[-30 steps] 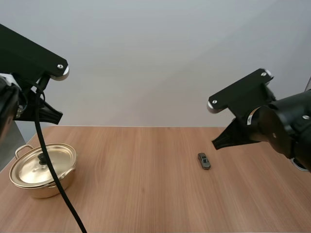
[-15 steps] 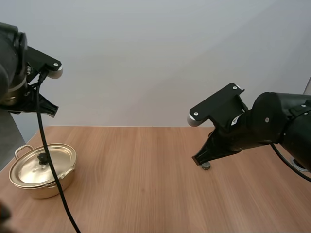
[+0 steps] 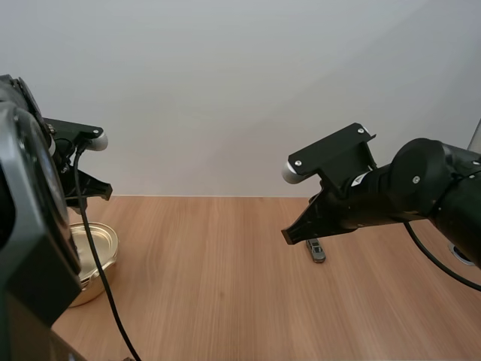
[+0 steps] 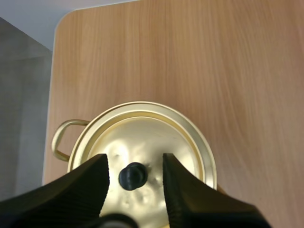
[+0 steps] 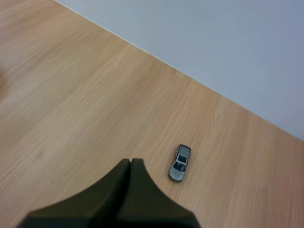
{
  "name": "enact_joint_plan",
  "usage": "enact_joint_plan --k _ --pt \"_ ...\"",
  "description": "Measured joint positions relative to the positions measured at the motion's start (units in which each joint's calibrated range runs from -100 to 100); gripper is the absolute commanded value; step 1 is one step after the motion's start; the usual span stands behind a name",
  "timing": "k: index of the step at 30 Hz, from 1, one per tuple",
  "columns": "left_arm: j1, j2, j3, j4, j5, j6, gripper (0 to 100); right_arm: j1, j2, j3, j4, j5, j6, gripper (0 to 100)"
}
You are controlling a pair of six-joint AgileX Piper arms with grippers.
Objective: Open the pot, put the car inside, and close it
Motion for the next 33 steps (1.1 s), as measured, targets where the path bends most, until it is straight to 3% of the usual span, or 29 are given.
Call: enact_joint_plan --k 5,15,28,30,31,33 --pt "0.0 3.1 0.0 -2.9 0.9 -2.3 90 0.0 0.0 0.0 0.0 0.0 -0.1 0" --pt "0.0 7.2 -0.2 8.1 1.0 -5.6 90 0.0 0.0 0.0 0.0 0.0 -0.1 0" --pt "0.0 12.7 -0.2 10.1 3.3 -6.8 84 0.0 0.0 0.0 0.0 0.2 -0.1 0" --pt "0.0 13.3 -0.2 10.1 2.1 -6.8 73 0.0 0.0 0.0 0.0 0.4 -0.1 0" --pt "0.0 13.7 -0.2 10.5 1.7 -6.8 62 0.0 0.0 0.0 0.0 0.9 -0.1 0" --pt "0.0 14.4 -0.2 10.8 1.2 -6.8 28 0.0 0.0 0.0 -0.1 1.2 -0.1 0"
